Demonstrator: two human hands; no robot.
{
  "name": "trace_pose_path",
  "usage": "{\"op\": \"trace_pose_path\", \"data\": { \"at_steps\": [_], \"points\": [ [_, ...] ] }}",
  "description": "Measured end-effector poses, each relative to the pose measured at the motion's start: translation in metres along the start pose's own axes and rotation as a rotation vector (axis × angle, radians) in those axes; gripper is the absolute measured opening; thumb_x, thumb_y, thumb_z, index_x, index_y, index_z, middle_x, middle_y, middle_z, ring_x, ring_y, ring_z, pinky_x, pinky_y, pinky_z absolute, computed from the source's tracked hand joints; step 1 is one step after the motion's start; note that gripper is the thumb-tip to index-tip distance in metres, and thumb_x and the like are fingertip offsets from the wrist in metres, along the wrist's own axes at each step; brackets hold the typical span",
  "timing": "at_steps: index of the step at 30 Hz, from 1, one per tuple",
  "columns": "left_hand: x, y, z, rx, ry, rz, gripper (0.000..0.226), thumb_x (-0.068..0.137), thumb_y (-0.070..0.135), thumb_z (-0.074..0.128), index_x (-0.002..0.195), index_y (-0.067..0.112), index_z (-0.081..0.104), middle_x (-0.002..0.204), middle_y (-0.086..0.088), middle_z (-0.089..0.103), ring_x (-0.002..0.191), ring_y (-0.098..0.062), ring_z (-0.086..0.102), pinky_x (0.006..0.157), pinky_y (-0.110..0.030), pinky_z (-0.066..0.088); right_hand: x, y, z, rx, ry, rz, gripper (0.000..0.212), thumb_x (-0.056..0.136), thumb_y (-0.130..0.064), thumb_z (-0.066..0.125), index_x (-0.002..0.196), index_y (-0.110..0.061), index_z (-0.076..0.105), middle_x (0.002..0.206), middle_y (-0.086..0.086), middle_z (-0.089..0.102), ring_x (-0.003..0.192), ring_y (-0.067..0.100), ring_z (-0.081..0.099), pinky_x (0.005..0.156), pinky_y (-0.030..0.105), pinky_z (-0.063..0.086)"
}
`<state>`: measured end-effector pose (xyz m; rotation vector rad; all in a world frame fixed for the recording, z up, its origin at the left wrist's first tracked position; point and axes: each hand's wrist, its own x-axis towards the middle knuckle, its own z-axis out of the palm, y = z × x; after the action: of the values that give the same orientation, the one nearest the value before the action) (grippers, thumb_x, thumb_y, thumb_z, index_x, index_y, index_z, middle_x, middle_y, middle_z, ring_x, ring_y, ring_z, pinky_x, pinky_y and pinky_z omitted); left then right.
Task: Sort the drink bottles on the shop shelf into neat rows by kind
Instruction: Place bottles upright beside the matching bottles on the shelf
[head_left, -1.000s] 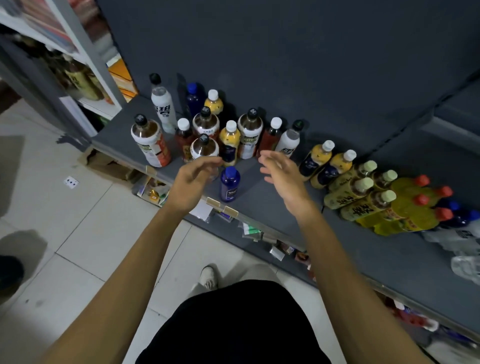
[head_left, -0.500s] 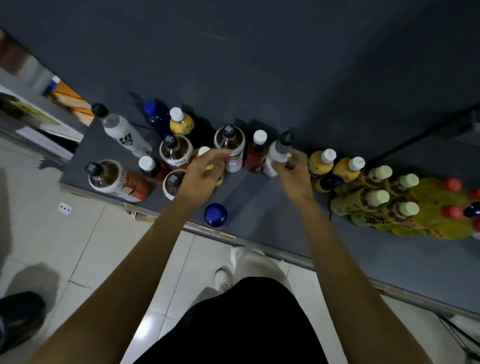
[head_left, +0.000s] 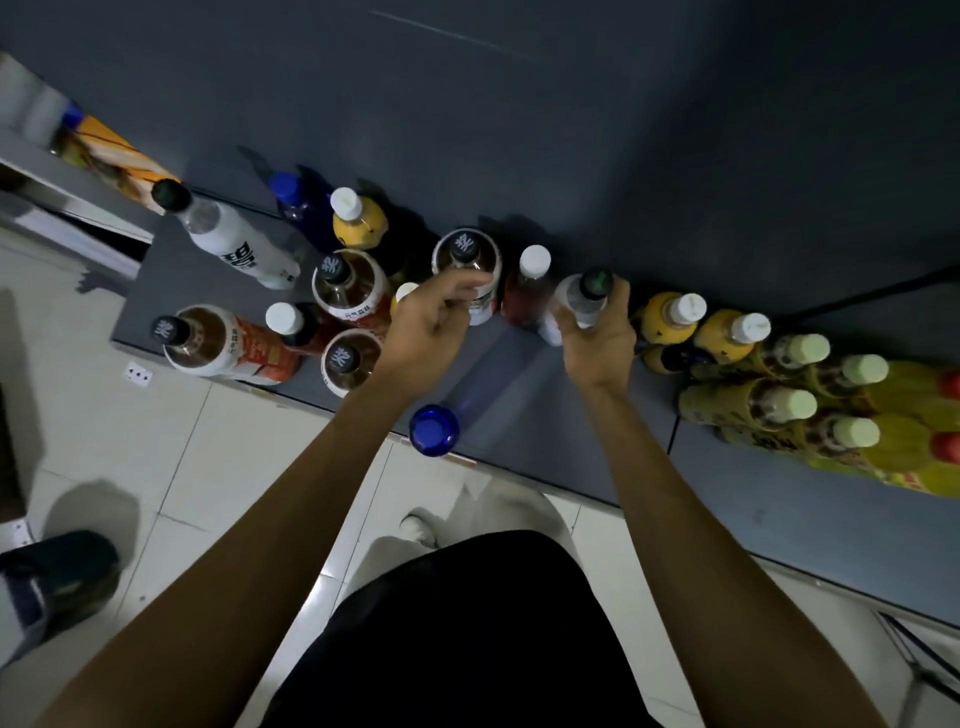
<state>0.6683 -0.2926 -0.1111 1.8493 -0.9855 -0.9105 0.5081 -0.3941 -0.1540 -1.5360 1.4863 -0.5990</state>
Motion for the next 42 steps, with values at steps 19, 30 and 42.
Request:
{"op": "trace_pose_path", "data": {
  "at_steps": [19,30,42],
  "points": [
    [-0.144,0.037,-0.101,-0.184,0.058,0.405,0.065,0.089,0.030,0.066,0.145,0.024,0.033,0.142,0.004,0.046,0.131,-0.014,0.043,0.107,-0.039,0.041,-0.206,-0.165,0.006,0.247,-0.059,-0.594,0.029,0.087,-0.026,0.070,0.113,-0.021,0.059,0.101,-0.007,0.070,0.095,0.008,0.067,0.081,0.034,0.056],
    [-0.226,-0.019,-0.202,-0.071,0.405,0.211,0.075,0.075,0.037,0.079,0.132,0.044,0.031,0.115,0.026,0.052,0.105,-0.004,0.056,0.083,-0.023,0.047,-0.277,-0.205,0.120,0.418,-0.555,-0.345,0.029,0.090,-0.021,0.067,0.115,-0.008,0.061,0.097,-0.002,0.072,0.084,0.000,0.068,0.069,0.014,0.051],
    [-0.159,-0.078,-0.257,-0.245,0.505,-0.060,0.079,0.079,0.018,0.078,0.134,0.016,0.022,0.128,0.005,0.039,0.116,-0.010,0.046,0.090,-0.012,0.043,-0.186,-0.201,0.230,0.404,-0.544,-0.052,0.016,0.094,-0.034,0.060,0.100,-0.020,0.062,0.103,0.007,0.071,0.093,0.023,0.070,0.088,0.051,0.055]
  ]
}}
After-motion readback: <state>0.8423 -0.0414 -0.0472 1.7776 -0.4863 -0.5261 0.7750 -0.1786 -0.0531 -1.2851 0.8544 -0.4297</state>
